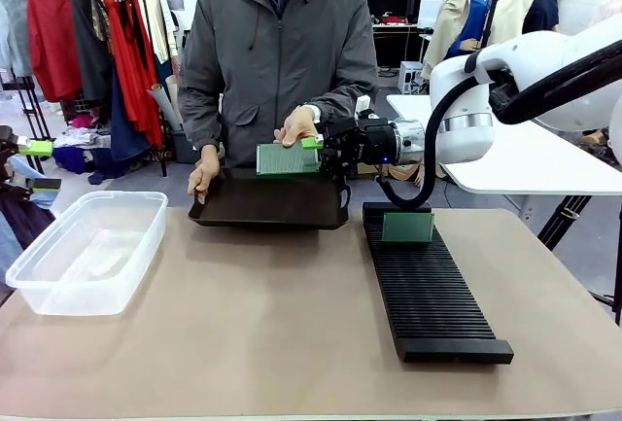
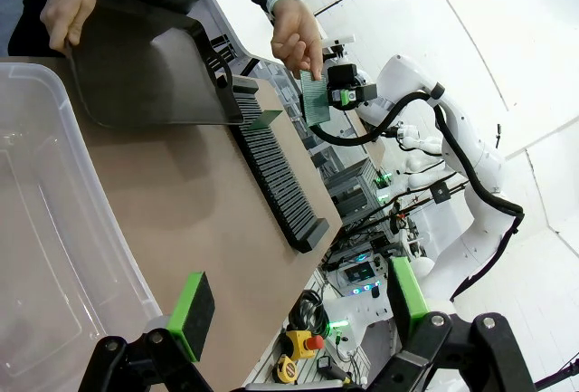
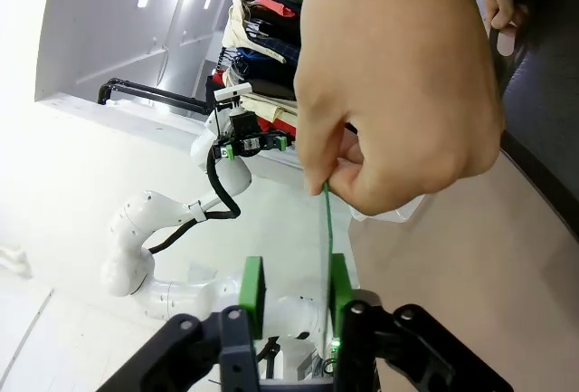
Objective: Sort PCBs into racks and boxes based on the side picked up.
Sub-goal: Pick up the Blank PCB handed by the Human.
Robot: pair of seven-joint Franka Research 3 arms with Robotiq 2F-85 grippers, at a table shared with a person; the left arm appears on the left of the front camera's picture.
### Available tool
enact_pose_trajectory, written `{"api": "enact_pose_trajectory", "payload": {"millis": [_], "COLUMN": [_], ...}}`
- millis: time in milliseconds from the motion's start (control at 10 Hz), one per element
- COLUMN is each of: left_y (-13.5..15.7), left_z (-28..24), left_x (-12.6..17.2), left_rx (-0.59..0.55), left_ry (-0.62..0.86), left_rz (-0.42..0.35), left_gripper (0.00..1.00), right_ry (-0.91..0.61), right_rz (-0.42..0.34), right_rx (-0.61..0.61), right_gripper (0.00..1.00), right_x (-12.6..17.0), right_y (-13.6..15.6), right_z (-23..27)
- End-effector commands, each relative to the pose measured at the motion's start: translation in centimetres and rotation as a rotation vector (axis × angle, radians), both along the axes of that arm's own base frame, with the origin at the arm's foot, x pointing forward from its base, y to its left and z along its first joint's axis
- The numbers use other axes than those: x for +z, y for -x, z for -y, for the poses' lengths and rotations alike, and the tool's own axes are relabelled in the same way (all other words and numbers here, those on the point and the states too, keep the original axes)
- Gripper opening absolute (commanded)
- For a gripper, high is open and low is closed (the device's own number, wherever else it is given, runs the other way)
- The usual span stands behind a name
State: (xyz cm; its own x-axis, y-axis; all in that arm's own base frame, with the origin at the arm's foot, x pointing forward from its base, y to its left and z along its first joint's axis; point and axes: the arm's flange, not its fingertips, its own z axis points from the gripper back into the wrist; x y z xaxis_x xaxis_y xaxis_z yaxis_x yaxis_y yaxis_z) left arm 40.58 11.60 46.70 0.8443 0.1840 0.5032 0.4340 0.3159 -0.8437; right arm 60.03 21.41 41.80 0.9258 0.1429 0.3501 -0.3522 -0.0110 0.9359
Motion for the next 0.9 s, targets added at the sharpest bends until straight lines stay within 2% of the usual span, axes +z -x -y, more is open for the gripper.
{"api": "enact_pose_trajectory", "payload": {"millis": [0,400,600,700,800], "left_y": [0.2,0.2,0.2,0.2,0.2], "left_z": [0.0,0.0,0.0,0.0,0.0], "left_x": [0.2,0.2,0.2,0.2,0.2], "left_rx": [-0.006,-0.006,-0.006,-0.006,-0.006], "left_ry": [0.006,0.006,0.006,0.006,0.006], "left_rz": [0.002,0.002,0.002,0.002,0.002], "left_gripper": [1.00,1.00,1.00,1.00,1.00], "right_ry": [0.001,-0.027,-0.021,0.025,-0.013], "right_rz": [-0.019,-0.097,-0.105,-0.078,-0.081], "right_rx": [-0.006,-0.056,-0.049,-0.023,-0.028], "right_gripper": [0.00,0.00,0.00,0.00,0.00], "right_x": [0.3,0.3,0.1,-0.1,-0.6], "right_y": [-0.8,-1.2,-1.2,-1.0,-0.3], "right_z": [-1.0,-1.3,-1.6,-1.7,-0.5]}}
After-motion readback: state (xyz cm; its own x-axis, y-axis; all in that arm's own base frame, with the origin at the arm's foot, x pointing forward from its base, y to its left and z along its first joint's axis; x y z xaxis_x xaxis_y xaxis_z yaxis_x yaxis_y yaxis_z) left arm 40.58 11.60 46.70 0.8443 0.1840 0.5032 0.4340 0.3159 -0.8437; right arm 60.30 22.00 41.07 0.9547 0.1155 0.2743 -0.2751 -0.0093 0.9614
